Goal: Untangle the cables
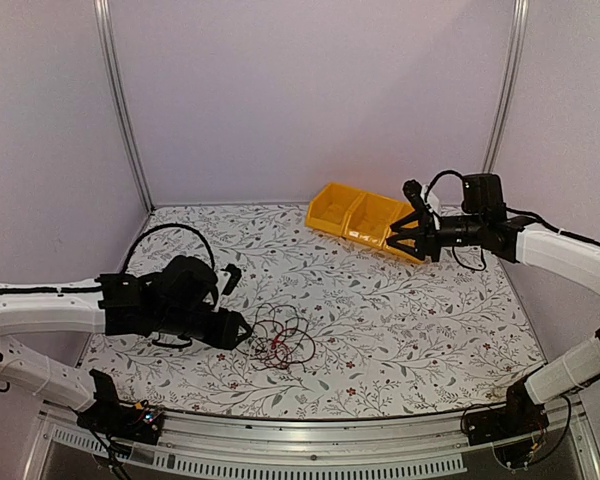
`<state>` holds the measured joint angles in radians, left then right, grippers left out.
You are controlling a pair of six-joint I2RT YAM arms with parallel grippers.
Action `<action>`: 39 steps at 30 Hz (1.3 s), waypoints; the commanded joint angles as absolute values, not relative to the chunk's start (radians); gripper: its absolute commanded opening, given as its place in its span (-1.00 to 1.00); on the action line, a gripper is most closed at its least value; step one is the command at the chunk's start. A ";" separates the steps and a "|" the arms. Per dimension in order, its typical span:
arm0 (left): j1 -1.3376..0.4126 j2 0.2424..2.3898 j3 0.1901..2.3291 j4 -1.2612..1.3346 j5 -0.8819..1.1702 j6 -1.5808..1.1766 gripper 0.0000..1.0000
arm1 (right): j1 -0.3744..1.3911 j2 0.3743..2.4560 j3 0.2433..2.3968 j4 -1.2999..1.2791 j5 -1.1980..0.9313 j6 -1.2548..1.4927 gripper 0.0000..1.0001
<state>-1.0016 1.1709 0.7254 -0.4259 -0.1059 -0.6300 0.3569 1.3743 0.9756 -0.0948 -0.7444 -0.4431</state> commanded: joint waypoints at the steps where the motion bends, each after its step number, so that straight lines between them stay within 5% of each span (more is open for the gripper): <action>1: -1.016 1.203 0.683 -0.387 -0.075 -0.643 -0.03 | 0.374 1.424 1.015 -0.133 -0.787 -0.470 -0.13; 11: -1.016 1.364 0.697 -0.310 -0.093 -0.593 -0.33 | 0.393 1.462 1.026 -0.154 -0.795 -0.495 -0.13; 17: -1.015 1.355 0.727 -0.305 -0.124 -0.564 -1.00 | 0.392 1.473 1.029 -0.165 -0.793 -0.502 -0.14; 27: -1.014 1.170 0.931 -0.373 -0.232 -0.436 -1.00 | 0.409 1.488 1.117 -0.227 -0.919 -0.447 -0.10; 39: -1.015 1.131 1.053 -0.374 -0.220 -0.363 -1.00 | 0.713 1.671 1.451 -0.347 -0.933 -0.415 0.21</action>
<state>-1.0046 1.1381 1.0595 -0.3878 -0.2188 -0.3908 0.6609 1.6024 1.4109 -0.3283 -0.8879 -0.4580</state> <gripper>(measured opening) 0.005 0.596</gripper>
